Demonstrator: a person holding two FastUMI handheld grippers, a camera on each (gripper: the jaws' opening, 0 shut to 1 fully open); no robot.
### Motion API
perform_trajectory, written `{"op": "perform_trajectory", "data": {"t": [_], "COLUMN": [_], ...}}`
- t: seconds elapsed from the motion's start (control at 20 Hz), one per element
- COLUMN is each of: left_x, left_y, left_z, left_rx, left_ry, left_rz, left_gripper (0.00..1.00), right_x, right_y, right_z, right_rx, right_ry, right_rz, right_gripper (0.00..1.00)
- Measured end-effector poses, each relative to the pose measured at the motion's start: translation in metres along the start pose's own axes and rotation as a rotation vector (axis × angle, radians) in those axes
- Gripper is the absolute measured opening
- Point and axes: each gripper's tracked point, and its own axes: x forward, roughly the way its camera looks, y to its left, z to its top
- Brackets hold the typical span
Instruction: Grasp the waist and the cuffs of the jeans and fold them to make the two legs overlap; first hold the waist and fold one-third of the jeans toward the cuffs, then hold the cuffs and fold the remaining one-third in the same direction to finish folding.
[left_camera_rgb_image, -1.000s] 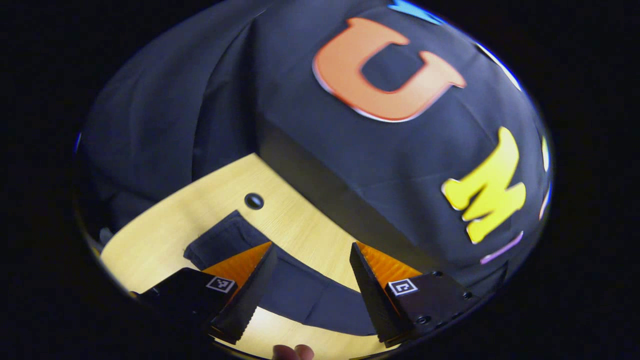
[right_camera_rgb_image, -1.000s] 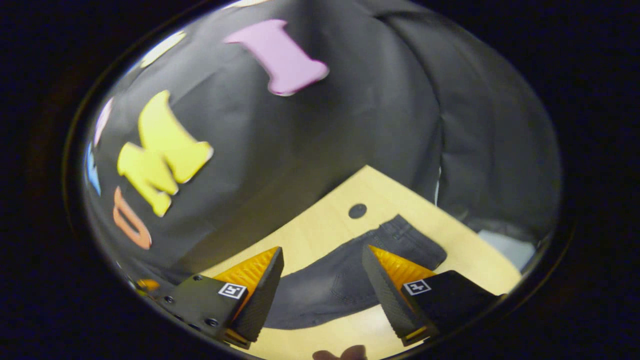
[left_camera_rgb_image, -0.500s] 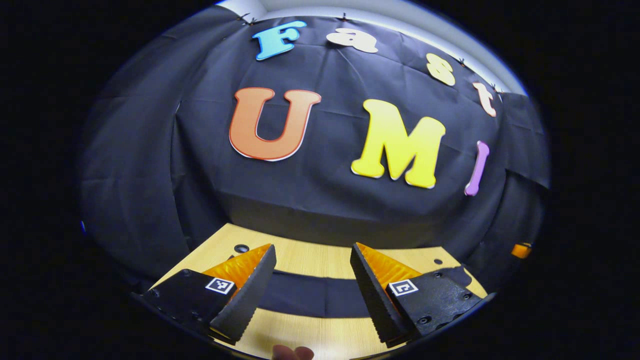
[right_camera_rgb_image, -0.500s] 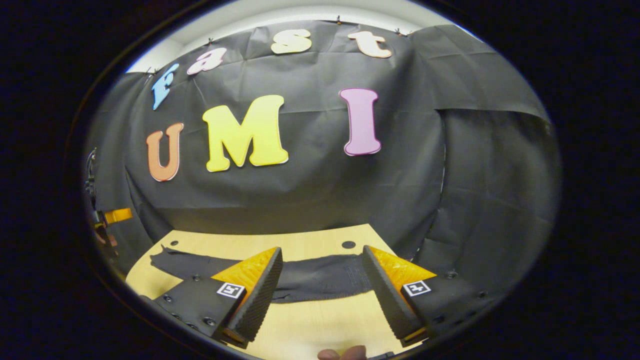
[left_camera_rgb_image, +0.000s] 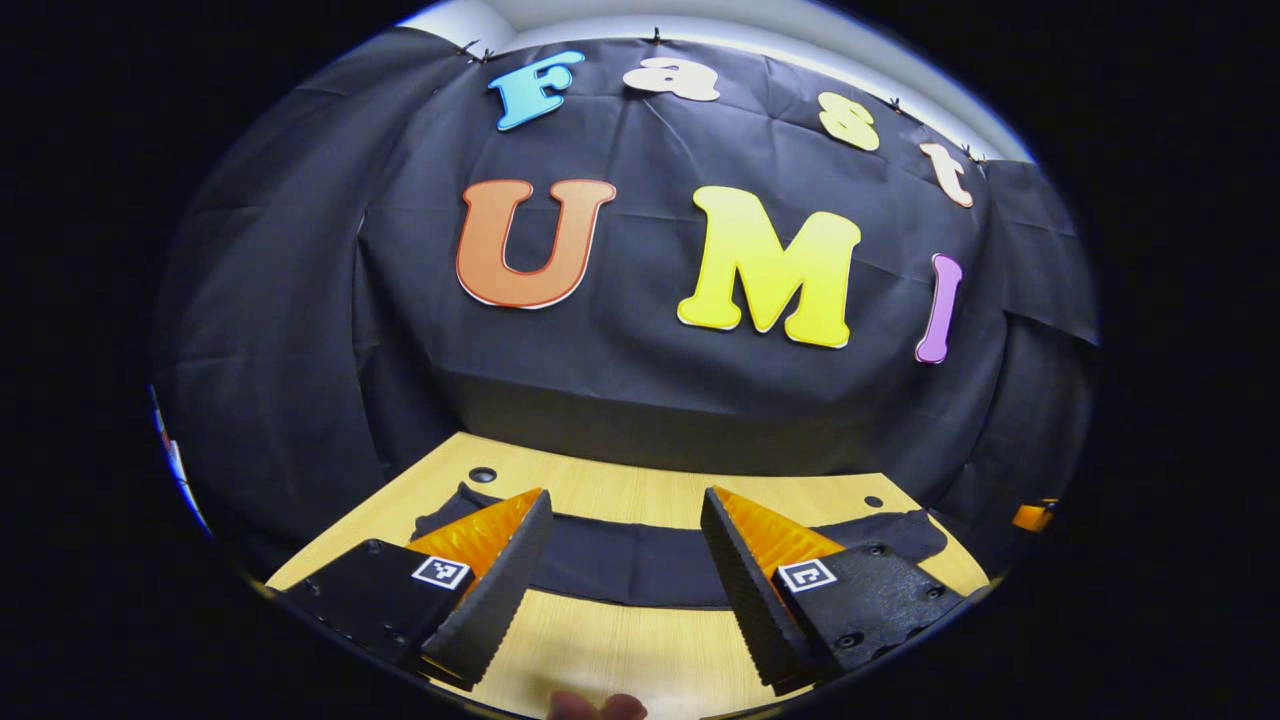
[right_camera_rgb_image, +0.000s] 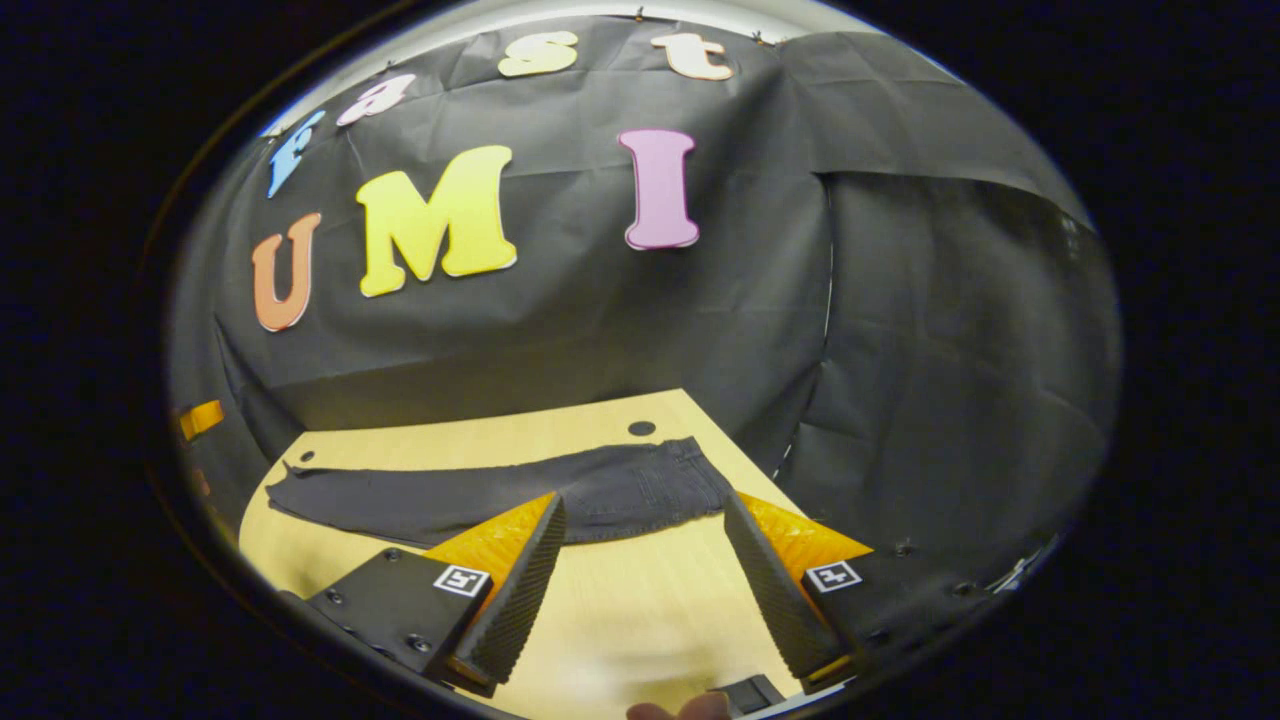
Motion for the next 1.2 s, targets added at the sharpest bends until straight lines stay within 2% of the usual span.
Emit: {"op": "perform_trajectory", "data": {"t": [0.2,0.25,0.35,0.4,0.45,0.5,0.55,0.6,0.8,1.0,1.05,1.1,1.2], "left_x": [0.001,0.002,0.002,0.004,0.006,0.007,0.009,0.011,0.018,0.023,0.026,0.027,0.026], "left_y": [-0.008,-0.009,-0.009,-0.009,-0.009,-0.010,-0.011,-0.013,-0.023,-0.030,-0.030,-0.030,-0.029], "left_z": [-0.010,-0.009,-0.010,-0.010,-0.011,-0.013,-0.016,-0.019,-0.027,-0.031,-0.030,-0.030,-0.032], "left_rx": [-0.039,-0.054,-0.081,-0.093,-0.098,-0.096,-0.092,-0.090,-0.100,-0.096,-0.098,-0.101,-0.107], "left_ry": [0.074,0.083,0.103,0.109,0.118,0.130,0.143,0.156,0.183,0.207,0.204,0.206,0.209], "left_rz": [0.008,0.018,0.045,0.062,0.075,0.092,0.103,0.113,0.138,0.142,0.142,0.141,0.140], "left_gripper": [0.96,0.96,0.96,0.96,0.96,0.96,0.96,0.96,0.96,0.96,0.96,0.96,0.96], "right_x": [0.073,0.097,0.144,0.167,0.190,0.209,0.224,0.237,0.263,0.264,0.265,0.267,0.271], "right_y": [-0.033,-0.042,-0.062,-0.069,-0.076,-0.080,-0.083,-0.083,-0.083,-0.083,-0.081,-0.074,-0.073], "right_z": [-0.028,-0.032,-0.043,-0.049,-0.057,-0.064,-0.072,-0.078,-0.089,-0.090,-0.092,-0.096,-0.097], "right_rx": [0.094,0.112,0.160,0.193,0.223,0.238,0.239,0.231,0.205,0.223,0.218,0.226,0.222], "right_ry": [0.066,0.075,0.104,0.124,0.146,0.168,0.181,0.191,0.208,0.204,0.207,0.224,0.243], "right_rz": [-0.049,-0.058,-0.083,-0.090,-0.098,-0.107,-0.121,-0.130,-0.133,-0.108,-0.088,-0.056,-0.047], "right_gripper": [0.99,0.94,0.98,0.94,0.99,0.99,0.94,0.99,0.99,0.99,0.92,0.91,0.65]}}
